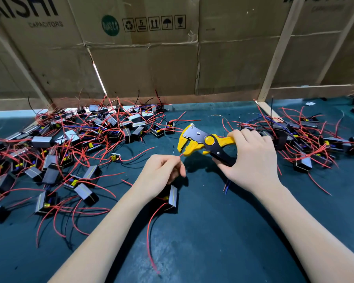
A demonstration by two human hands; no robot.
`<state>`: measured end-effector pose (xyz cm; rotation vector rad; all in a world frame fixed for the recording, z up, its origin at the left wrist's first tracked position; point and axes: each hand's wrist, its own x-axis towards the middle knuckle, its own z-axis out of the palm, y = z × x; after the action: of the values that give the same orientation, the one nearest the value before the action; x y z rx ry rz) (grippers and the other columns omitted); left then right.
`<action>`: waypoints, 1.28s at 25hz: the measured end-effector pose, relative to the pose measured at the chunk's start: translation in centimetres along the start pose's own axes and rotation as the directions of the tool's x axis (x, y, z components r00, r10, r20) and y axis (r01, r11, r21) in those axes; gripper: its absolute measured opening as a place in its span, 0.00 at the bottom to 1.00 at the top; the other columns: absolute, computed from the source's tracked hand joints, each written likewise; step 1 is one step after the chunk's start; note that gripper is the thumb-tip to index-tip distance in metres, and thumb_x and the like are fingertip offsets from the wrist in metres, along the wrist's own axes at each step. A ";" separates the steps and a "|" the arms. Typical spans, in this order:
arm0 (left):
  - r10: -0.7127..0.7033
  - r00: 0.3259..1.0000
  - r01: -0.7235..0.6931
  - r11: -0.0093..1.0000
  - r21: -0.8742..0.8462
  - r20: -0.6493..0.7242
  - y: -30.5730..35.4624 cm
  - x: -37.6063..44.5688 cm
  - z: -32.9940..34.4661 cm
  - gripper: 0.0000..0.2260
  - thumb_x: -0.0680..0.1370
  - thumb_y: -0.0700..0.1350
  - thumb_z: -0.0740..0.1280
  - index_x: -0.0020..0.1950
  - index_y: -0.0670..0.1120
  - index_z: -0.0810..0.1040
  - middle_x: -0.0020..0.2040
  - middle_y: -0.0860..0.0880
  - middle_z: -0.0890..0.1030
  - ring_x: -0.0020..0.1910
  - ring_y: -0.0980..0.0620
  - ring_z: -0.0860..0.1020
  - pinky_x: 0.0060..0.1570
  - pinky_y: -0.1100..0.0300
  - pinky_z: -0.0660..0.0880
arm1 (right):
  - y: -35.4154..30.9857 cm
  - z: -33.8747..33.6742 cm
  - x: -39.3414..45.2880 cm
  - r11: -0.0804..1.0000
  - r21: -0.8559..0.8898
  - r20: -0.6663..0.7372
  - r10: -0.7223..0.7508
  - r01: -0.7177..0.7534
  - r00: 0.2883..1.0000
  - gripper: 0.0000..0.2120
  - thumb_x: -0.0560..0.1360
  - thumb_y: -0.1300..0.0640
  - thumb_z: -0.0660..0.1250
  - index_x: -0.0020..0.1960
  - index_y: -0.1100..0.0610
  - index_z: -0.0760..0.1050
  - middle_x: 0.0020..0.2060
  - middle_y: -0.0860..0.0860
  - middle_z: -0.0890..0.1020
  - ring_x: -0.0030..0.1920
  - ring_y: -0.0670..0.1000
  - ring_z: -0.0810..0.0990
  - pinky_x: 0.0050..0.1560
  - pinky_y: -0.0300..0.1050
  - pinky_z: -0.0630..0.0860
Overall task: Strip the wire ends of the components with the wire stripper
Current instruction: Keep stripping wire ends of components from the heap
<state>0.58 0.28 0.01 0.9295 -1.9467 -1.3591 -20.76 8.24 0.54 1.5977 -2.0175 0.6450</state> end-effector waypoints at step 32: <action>0.015 0.999 -0.010 0.992 0.122 -0.037 0.1 -0.2 -0.1 0.20 0.79 0.50 0.57 0.30 0.45 0.79 0.23 0.53 0.66 0.25 0.55 0.63 0.29 0.64 0.60 | 0.0 -0.1 0.2 1.000 -0.005 -0.036 -0.006 0.006 0.999 0.24 0.67 0.36 0.68 0.49 0.56 0.76 0.42 0.52 0.78 0.46 0.59 0.77 0.46 0.52 0.68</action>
<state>0.79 0.41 0.07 0.9907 -2.0220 -1.2183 -20.82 8.22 0.76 1.5773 -1.9862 0.6622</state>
